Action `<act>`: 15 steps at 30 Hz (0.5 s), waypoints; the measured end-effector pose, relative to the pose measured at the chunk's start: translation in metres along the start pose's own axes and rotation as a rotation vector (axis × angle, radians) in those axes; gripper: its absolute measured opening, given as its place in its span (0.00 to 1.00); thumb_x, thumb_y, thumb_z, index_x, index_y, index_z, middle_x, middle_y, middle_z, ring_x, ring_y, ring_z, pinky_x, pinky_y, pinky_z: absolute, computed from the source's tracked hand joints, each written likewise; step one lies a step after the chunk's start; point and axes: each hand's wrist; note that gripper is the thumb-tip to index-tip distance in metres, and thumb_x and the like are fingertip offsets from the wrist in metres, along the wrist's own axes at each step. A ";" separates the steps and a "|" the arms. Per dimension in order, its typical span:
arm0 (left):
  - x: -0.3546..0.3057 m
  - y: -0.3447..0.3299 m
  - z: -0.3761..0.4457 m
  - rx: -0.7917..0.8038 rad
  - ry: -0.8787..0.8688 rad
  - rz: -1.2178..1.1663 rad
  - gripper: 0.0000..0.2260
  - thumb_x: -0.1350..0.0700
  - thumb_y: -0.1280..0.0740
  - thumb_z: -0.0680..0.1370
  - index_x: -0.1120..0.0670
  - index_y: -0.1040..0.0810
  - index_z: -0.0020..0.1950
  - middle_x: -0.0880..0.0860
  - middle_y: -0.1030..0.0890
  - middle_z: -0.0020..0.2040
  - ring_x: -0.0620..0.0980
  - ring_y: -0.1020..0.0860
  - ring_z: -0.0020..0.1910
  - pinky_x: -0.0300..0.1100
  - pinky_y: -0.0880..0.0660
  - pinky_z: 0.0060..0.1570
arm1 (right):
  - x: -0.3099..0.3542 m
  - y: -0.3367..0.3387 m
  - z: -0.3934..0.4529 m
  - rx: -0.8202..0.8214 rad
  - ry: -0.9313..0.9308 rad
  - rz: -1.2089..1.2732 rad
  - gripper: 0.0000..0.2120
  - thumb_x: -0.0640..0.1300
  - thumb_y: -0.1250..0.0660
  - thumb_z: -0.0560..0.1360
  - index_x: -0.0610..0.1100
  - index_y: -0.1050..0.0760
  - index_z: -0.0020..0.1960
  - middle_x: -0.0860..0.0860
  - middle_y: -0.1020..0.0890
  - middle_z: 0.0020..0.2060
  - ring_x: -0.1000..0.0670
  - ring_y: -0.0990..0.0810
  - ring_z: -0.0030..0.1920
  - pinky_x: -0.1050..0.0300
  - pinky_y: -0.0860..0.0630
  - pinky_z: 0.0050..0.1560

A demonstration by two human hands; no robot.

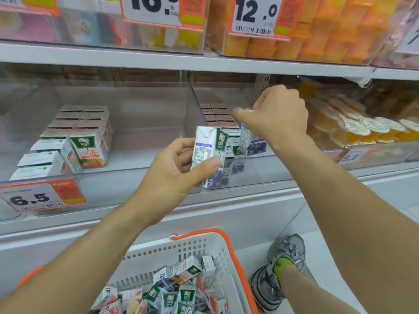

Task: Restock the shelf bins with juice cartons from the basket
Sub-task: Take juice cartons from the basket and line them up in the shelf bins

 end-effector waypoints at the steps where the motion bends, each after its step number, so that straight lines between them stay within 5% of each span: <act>1: -0.001 -0.002 0.001 -0.003 0.000 0.021 0.25 0.47 0.27 0.69 0.54 0.26 0.62 0.51 0.14 0.53 0.50 0.15 0.49 0.38 0.20 0.39 | -0.001 0.000 0.000 -0.001 0.004 0.003 0.23 0.66 0.29 0.63 0.46 0.21 0.41 0.46 0.17 0.42 0.40 0.19 0.45 0.51 0.23 0.42; 5: -0.003 -0.008 0.003 -0.044 -0.011 0.107 0.20 0.43 0.34 0.72 0.53 0.25 0.59 0.50 0.13 0.46 0.49 0.16 0.38 0.43 0.23 0.24 | -0.004 -0.001 -0.004 0.029 0.029 -0.061 0.24 0.66 0.31 0.67 0.45 0.23 0.45 0.45 0.21 0.41 0.40 0.24 0.41 0.54 0.32 0.39; 12: -0.009 -0.023 0.009 -0.124 -0.059 0.001 0.22 0.49 0.29 0.71 0.57 0.25 0.62 0.52 0.14 0.51 0.51 0.15 0.43 0.44 0.19 0.34 | -0.015 0.011 -0.006 0.183 0.022 -0.115 0.19 0.61 0.30 0.66 0.45 0.27 0.41 0.48 0.31 0.34 0.40 0.29 0.38 0.54 0.33 0.38; 15: -0.010 -0.026 0.011 -0.156 -0.073 0.023 0.22 0.48 0.28 0.71 0.55 0.23 0.63 0.52 0.15 0.54 0.52 0.15 0.49 0.46 0.17 0.39 | -0.021 0.006 -0.010 0.225 0.065 -0.111 0.22 0.63 0.28 0.65 0.44 0.26 0.38 0.47 0.25 0.34 0.41 0.27 0.37 0.55 0.33 0.37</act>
Point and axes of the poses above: each hand's wrist, its own z-axis towards the middle knuckle, its own y-axis out of the back of the hand, x = y × z
